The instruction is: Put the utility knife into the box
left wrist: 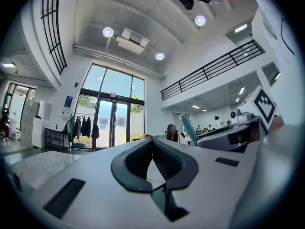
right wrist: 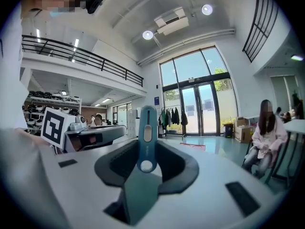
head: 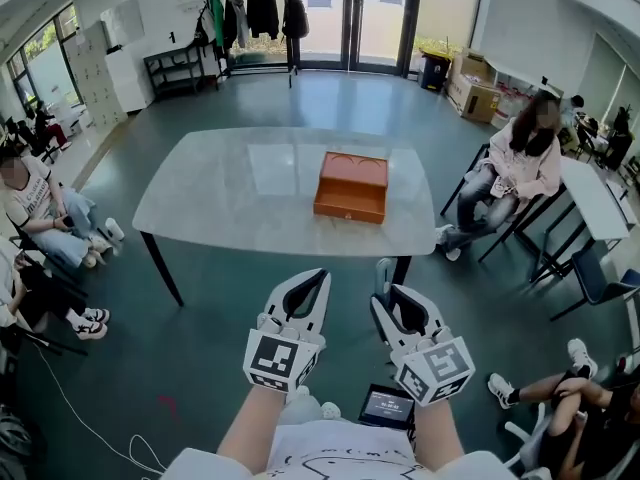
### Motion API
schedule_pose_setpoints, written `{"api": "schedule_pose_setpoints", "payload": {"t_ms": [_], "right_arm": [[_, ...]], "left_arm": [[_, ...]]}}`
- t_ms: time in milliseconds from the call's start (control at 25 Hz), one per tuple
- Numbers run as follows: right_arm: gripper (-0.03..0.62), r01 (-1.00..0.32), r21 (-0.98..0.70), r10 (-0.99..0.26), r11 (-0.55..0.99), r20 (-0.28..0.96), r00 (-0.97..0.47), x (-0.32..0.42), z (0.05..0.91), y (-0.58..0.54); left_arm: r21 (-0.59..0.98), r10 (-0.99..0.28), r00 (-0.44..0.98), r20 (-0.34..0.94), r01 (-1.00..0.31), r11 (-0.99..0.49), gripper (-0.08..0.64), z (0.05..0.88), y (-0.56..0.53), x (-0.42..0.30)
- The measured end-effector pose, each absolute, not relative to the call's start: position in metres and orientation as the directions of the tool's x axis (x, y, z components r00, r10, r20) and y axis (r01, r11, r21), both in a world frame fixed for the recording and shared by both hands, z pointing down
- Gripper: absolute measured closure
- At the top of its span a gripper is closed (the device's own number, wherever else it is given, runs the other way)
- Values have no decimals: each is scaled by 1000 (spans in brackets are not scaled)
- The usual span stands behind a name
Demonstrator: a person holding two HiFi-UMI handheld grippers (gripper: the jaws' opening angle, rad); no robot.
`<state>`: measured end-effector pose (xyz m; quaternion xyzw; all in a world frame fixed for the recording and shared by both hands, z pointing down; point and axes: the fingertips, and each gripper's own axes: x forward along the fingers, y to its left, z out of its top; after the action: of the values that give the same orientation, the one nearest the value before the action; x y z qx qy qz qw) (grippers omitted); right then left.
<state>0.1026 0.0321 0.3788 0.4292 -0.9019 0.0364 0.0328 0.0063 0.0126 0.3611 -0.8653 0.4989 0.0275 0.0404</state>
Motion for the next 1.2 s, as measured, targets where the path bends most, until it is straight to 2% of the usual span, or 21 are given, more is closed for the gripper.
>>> {"api": "schedule_pose_setpoints", "payload": {"t_ms": [440, 1200], "right_arm": [[460, -779, -62, -773, 625, 90, -628, 124, 379, -21], [460, -802, -33, -792, 596, 135, -595, 102, 387, -176]], "left_arm": [[-49, -863, 499, -72, -866, -497, 545, 359, -42, 24], [-34, -845, 529, -79, -848, -528, 545, 365, -201, -2]]}}
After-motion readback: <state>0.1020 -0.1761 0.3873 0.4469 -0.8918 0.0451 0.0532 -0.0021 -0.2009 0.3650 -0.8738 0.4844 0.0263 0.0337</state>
